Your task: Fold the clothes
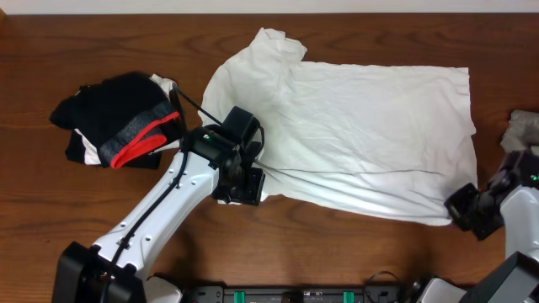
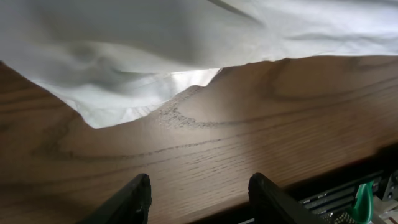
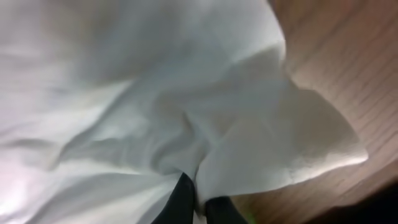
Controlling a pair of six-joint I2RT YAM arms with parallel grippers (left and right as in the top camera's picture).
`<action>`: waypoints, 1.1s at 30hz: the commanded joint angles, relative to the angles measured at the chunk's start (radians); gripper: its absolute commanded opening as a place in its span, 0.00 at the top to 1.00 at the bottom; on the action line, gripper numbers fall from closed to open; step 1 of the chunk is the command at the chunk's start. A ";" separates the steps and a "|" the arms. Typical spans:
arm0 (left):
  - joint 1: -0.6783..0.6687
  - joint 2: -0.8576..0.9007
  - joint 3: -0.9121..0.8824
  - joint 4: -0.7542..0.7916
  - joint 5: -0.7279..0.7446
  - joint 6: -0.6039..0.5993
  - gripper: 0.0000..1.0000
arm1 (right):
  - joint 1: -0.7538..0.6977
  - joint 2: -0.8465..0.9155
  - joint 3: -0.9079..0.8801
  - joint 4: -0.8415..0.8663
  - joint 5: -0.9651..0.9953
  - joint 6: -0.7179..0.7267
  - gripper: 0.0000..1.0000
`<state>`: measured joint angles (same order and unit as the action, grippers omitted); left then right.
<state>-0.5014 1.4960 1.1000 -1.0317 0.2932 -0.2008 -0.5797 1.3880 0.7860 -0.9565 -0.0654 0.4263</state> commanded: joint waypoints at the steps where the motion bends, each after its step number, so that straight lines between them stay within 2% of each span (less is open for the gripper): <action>1: -0.004 -0.011 -0.006 -0.006 0.010 0.016 0.47 | -0.004 0.003 0.049 -0.013 -0.047 -0.053 0.98; 10: -0.090 0.024 -0.071 0.100 0.010 0.018 0.47 | -0.003 0.003 0.071 0.063 -0.203 -0.058 0.96; 19: -0.163 0.173 -0.071 0.204 0.007 0.018 0.47 | -0.003 0.003 0.071 0.166 -0.359 -0.045 0.94; 24: -0.163 0.242 -0.071 0.212 -0.079 0.018 0.47 | -0.003 0.003 0.071 0.183 -0.362 -0.045 0.93; 27: -0.163 0.247 -0.071 0.220 -0.088 0.019 0.47 | -0.003 0.003 0.071 0.183 -0.362 -0.045 0.93; 33: -0.163 0.248 -0.071 0.264 -0.208 0.023 0.47 | -0.003 0.003 0.071 0.185 -0.361 -0.046 0.93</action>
<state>-0.6640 1.7412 1.0370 -0.7826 0.1631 -0.2005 -0.5797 1.3884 0.8371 -0.7734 -0.4118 0.3820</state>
